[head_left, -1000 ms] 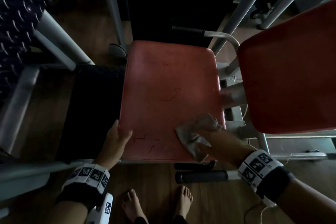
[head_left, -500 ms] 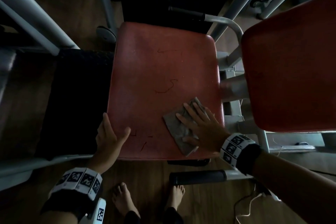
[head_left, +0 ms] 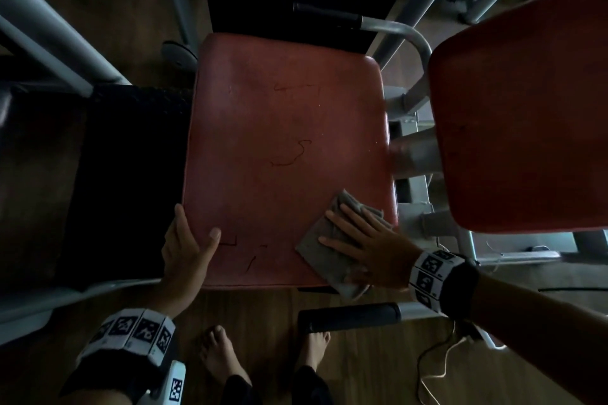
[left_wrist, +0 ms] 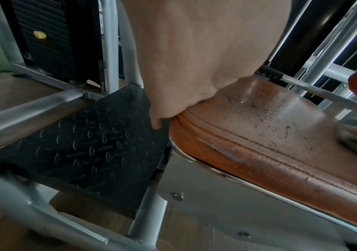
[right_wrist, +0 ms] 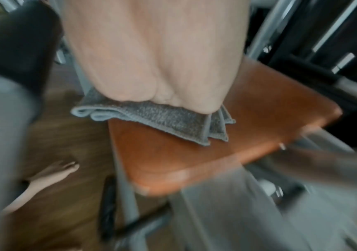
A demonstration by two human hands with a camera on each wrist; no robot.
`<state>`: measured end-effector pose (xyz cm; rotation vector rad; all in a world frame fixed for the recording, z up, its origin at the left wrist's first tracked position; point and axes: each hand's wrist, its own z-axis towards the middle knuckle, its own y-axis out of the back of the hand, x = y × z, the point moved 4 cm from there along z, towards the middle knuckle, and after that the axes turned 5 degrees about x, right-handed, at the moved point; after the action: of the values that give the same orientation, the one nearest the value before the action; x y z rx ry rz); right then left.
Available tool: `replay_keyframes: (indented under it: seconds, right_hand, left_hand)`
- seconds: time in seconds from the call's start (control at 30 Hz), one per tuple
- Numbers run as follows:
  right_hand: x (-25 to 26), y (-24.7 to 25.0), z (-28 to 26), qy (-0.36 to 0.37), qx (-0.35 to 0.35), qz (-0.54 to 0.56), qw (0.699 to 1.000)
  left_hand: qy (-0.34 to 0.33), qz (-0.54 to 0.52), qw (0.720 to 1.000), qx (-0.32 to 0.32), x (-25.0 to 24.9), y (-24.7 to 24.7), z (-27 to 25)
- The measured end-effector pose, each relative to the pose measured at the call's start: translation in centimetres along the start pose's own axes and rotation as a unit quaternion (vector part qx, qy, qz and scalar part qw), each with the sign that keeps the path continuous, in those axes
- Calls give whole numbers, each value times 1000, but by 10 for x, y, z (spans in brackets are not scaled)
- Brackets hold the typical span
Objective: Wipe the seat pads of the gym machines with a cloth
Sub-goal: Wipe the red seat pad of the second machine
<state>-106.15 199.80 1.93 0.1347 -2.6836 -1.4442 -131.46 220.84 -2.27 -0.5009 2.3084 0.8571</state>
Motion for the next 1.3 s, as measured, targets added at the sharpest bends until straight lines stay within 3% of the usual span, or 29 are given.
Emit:
replay_keyframes:
  seconds: [0.2,0.33,0.5,0.77,0.97,1.17,1.3]
  right_hand:
    - [-22,-21,-27,-78,30,60,995]
    - [-13,-24,-8,-127,23,152,980]
    - [-18,-24,5,-150,39,189,970]
    - [-89,-12,33,-218,36,228,948]
    - [-159,15,80,-279,-19,265,923]
    - [-158,24,82,-289,-54,257,921]
    - [-143,20,78,-299,-31,247,921]
  left_hand:
    - [-1,-5,1000,8,-1,0,-1]
    - [4,0,1000,-2,1,-1,1]
    - [-9,-14,1000,-19,0,-1,1]
    - [-1,-9,999,-36,7,-3,6]
    - [3,5,999,-35,9,-4,4]
    - [10,12,999,-41,13,-2,6]
    - [14,12,999,-39,9,-1,4]
